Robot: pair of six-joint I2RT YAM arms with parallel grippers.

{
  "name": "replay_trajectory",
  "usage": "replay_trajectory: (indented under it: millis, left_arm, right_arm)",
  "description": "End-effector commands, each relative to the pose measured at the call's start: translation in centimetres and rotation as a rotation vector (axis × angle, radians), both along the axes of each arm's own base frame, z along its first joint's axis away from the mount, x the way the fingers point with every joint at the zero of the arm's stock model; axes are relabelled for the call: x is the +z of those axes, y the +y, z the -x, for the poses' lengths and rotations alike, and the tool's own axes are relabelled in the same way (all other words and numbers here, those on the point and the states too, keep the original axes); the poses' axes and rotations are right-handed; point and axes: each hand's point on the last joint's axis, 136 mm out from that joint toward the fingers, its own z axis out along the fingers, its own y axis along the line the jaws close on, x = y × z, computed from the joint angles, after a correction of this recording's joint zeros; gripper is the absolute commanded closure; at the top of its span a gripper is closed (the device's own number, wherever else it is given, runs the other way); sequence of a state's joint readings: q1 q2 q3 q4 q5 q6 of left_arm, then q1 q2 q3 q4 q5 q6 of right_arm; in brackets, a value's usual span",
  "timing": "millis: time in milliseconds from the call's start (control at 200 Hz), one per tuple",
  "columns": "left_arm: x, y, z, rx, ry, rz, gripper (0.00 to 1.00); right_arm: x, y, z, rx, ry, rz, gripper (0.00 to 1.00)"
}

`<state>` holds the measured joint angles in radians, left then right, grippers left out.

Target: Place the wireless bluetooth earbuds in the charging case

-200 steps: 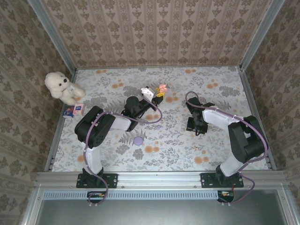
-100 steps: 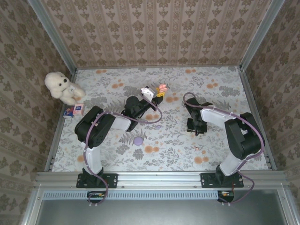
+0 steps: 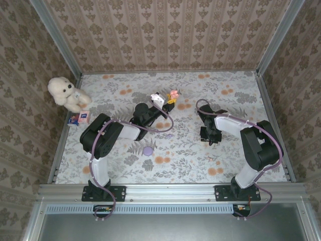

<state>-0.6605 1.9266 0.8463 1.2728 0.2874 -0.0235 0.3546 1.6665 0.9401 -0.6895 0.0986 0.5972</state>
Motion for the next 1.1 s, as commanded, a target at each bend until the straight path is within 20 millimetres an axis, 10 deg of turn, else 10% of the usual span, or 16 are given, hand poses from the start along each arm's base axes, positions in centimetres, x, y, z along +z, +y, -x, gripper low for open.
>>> replay_trajectory:
  millis: [0, 1095]
  left_arm:
    - [2.9, -0.1, 0.2, -0.012, -0.05, 0.061, 1.0]
    - [3.4, -0.5, 0.4, -0.033, -0.058, 0.07, 1.0]
  right_arm:
    - [0.1, -0.3, 0.9, 0.015, 0.016, 0.017, 0.64]
    - [2.3, 1.1, -0.8, 0.017, -0.127, -0.08, 0.78]
